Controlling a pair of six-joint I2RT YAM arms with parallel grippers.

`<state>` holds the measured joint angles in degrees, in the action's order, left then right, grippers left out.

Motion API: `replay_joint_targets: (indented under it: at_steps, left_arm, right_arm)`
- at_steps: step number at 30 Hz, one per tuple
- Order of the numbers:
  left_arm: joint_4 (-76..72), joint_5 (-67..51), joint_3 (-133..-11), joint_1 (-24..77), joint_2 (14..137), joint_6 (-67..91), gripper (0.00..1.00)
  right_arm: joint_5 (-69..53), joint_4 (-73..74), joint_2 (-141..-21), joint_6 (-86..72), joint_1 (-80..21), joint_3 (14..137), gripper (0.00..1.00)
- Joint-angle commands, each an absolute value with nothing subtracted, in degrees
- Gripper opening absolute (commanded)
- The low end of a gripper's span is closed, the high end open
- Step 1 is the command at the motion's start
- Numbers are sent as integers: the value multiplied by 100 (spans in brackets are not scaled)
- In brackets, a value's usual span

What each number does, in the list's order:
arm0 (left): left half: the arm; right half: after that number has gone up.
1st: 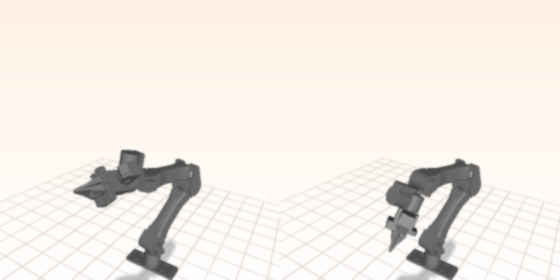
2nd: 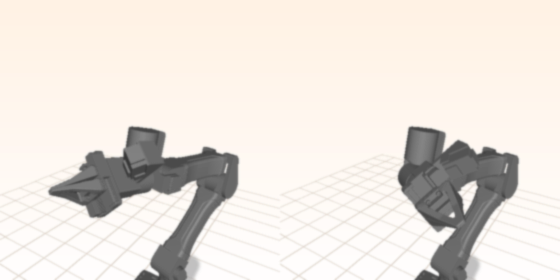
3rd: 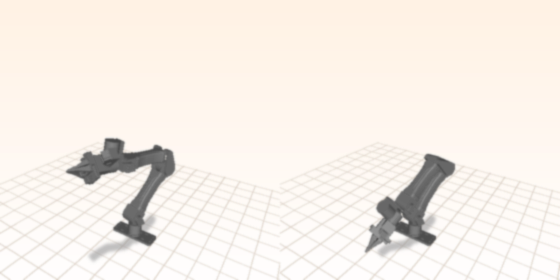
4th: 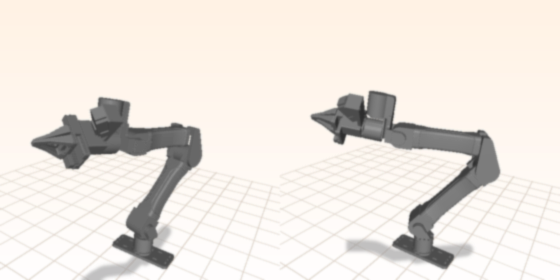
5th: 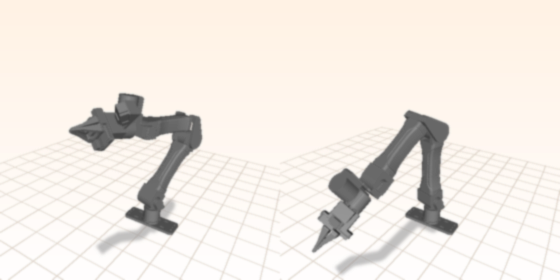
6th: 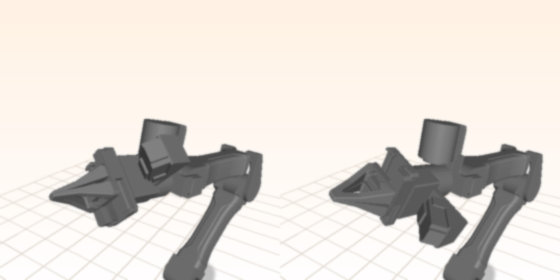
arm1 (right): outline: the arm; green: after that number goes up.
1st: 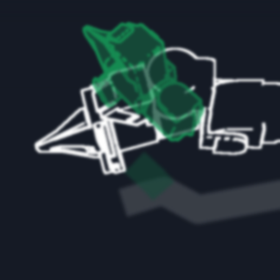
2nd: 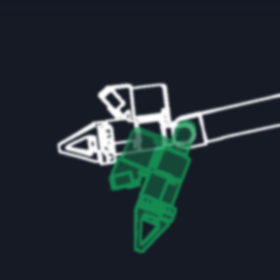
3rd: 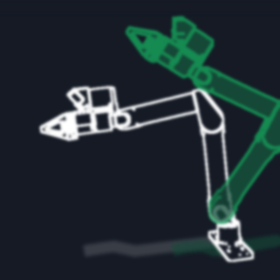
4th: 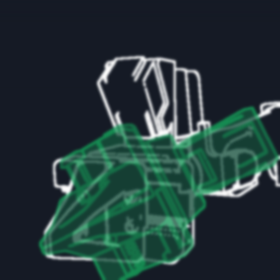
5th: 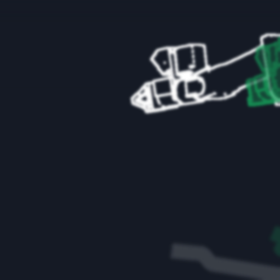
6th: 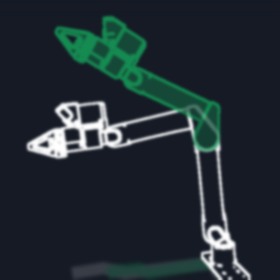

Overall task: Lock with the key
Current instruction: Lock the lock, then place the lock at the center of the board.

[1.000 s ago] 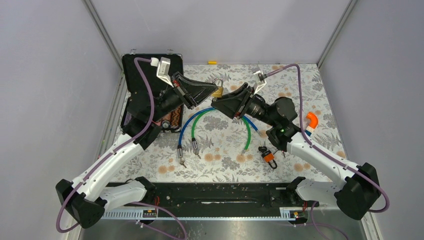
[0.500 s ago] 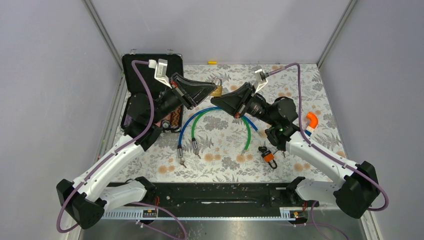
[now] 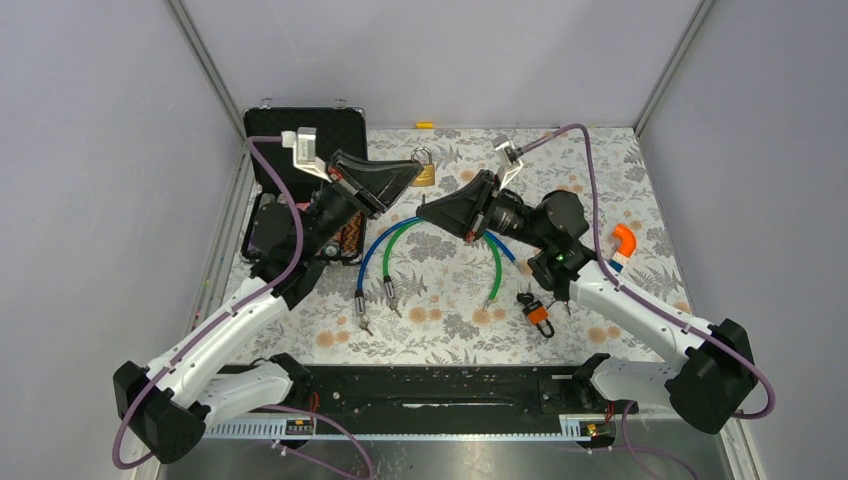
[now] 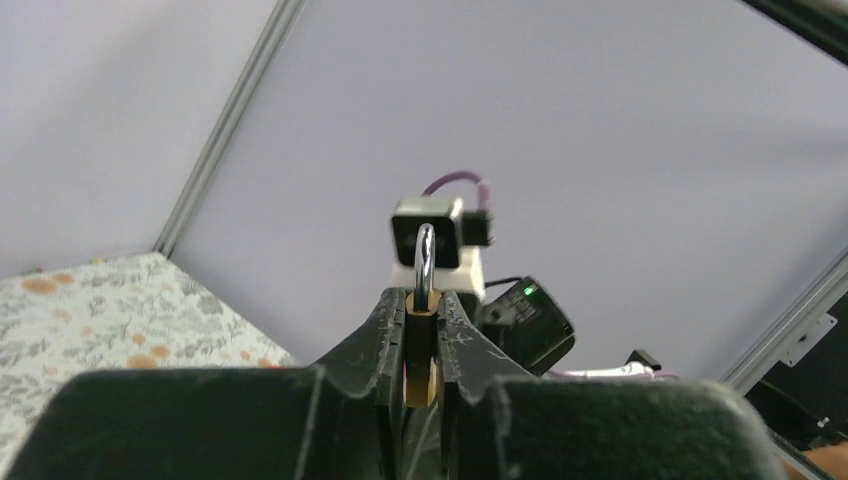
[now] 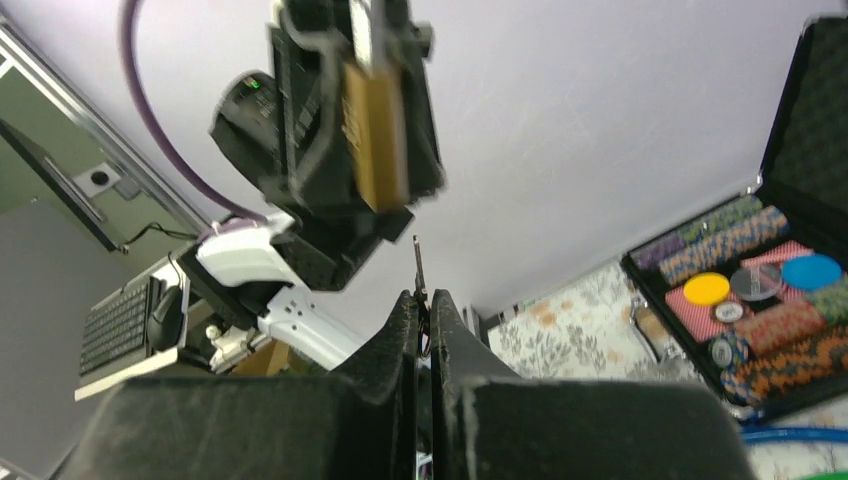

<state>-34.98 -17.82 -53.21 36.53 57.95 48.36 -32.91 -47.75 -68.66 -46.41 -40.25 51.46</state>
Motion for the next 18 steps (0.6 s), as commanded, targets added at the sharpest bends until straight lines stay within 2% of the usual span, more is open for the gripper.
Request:
replay_joint_targets:
  at_steps: [1,4,11,18]
  left_arm:
    - [-4344,-1415,-5452,3656,5469,4758,0]
    - [-4181,-1257,-5477,3656,5392,4558,0]
    - [-2846,-806,-5759,3649,5573,3990,0]
    - [-1080,-104,-6485,3488,6850,3412,0]
  right_arm:
    - [-4006,-4068,-6893,-4152,-4047,5366,0]
    - [-4179,-3222,-6749,-3612,-4045,5397,0]
    - [-2900,-1755,-6563,-3006,-3867,5533,0]
    - [-1706,-807,-7446,-3070,-3213,6145,0]
